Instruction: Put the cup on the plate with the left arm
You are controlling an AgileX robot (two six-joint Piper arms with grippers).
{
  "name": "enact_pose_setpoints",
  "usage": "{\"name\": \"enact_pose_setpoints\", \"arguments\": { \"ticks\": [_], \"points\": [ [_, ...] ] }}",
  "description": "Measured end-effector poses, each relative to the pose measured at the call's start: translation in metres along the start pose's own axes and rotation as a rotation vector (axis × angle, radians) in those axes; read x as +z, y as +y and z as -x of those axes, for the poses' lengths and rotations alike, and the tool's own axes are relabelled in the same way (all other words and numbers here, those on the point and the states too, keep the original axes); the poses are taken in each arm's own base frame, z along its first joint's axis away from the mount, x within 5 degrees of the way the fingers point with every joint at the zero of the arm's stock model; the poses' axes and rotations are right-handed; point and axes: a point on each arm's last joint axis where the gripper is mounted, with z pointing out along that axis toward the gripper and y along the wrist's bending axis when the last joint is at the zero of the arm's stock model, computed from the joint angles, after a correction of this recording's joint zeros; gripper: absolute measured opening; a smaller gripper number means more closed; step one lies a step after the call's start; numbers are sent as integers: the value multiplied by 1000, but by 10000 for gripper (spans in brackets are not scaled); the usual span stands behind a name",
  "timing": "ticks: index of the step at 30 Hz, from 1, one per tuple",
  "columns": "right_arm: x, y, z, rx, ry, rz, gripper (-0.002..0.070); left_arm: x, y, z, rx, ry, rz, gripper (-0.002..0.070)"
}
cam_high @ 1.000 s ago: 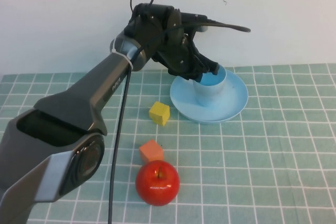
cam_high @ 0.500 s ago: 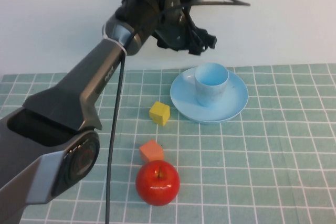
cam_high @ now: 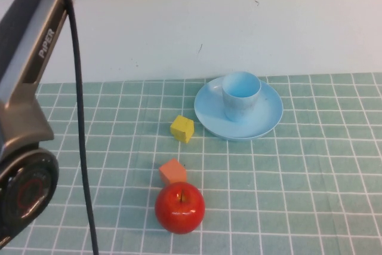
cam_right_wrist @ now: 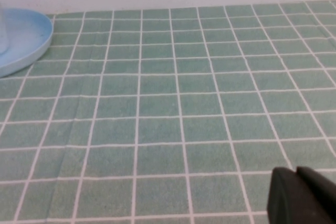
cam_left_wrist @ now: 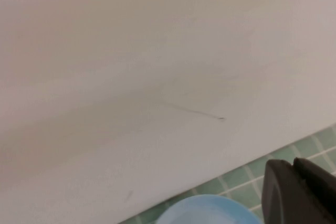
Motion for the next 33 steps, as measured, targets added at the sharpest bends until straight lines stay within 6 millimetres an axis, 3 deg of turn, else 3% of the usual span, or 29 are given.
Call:
{"name": "enact_pose_setpoints", "arguments": {
  "ticks": [4,9,13,16,25,33],
  "points": [
    [0,1,0,13,1,6,-2,-35,-29,9,43,-24,-145,3],
    [0,1,0,15,1,6,-2,-69,-67,3,206,23,-290,2],
    [0,1,0,15,1,6,-2,-100,-79,1,286,47,-329,0],
    [0,1,0,16,1,7,-2,-125,-72,7,321,23,-300,0],
    [0,1,0,18,1,8,-2,-198,-29,15,299,-114,4,0],
    [0,1,0,18,1,8,-2,-226,-9,-38,277,-240,5,0]
  ]
}}
